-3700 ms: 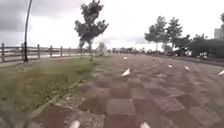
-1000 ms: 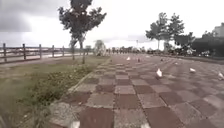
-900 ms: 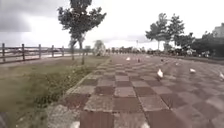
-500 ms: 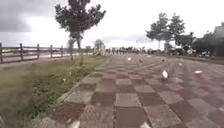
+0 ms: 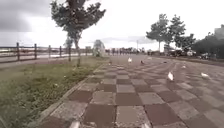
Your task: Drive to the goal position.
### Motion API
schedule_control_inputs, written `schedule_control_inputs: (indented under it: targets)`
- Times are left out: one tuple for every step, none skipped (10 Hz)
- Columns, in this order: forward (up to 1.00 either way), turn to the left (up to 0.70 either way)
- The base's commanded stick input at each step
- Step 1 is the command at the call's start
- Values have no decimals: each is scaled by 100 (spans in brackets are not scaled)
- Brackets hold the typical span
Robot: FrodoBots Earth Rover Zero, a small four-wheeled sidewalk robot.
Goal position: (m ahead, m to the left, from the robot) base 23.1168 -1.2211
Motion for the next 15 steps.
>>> schedule_control_inputs:
  targets:
    - [70,0]
    - [70,0]
    - [70,0]
    - [70,0]
    - [70,0]
    - [70,0]
    - [70,0]
    - [70,0]
    - [70,0]
    - [70,0]
    - [70,0]
    - [70,0]
    - [70,0]
    - [70,0]
    - [70,0]
